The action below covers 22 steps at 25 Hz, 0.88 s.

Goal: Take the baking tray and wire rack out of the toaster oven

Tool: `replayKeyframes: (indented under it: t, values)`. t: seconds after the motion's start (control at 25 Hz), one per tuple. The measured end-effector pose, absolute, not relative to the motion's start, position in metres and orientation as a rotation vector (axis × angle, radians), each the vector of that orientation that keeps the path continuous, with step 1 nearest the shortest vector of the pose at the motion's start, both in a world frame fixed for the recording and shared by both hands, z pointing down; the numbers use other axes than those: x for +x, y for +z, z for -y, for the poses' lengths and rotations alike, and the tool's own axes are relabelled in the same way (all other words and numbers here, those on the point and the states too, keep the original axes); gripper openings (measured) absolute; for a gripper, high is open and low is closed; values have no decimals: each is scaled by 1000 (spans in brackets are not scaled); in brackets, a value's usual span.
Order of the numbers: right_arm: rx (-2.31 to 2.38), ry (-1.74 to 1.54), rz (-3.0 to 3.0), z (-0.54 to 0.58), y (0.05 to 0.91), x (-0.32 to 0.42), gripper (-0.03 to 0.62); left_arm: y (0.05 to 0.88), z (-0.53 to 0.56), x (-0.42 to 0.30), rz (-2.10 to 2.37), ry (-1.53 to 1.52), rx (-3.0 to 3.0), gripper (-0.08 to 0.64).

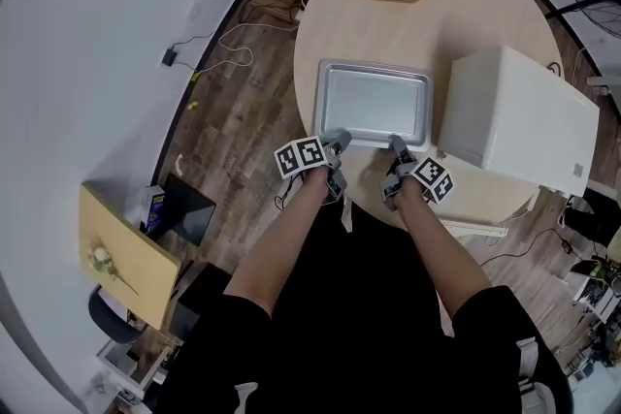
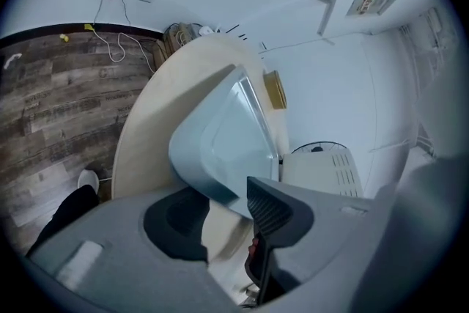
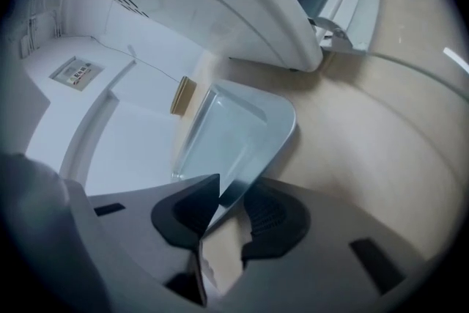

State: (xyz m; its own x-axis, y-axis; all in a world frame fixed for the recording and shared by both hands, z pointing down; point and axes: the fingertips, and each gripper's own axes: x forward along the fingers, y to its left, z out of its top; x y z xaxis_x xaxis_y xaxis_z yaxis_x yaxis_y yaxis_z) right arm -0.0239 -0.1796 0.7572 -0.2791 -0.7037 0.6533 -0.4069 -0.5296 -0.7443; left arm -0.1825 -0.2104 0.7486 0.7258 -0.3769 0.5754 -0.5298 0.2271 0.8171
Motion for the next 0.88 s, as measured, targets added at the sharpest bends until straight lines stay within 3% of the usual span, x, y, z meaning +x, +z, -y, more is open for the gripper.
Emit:
replayKeyframes:
  t: [0.4,0.48,0.64,0.88]
  values:
    - [-1853,-1998,-1317,179,764,-33,123,753,204,-185,685,395,1376,219]
    - [-1923,-2021,-1358,178,763,-32,148,751,201,-185,677,436,1374,238]
    - [-2039,-2035,-1422,175,758,-31,272,748,193,-187,682,453,1371,262]
    - [-2060,-2014,-1486,164,742,-31,282,739,186,-196,687,384,1372,264]
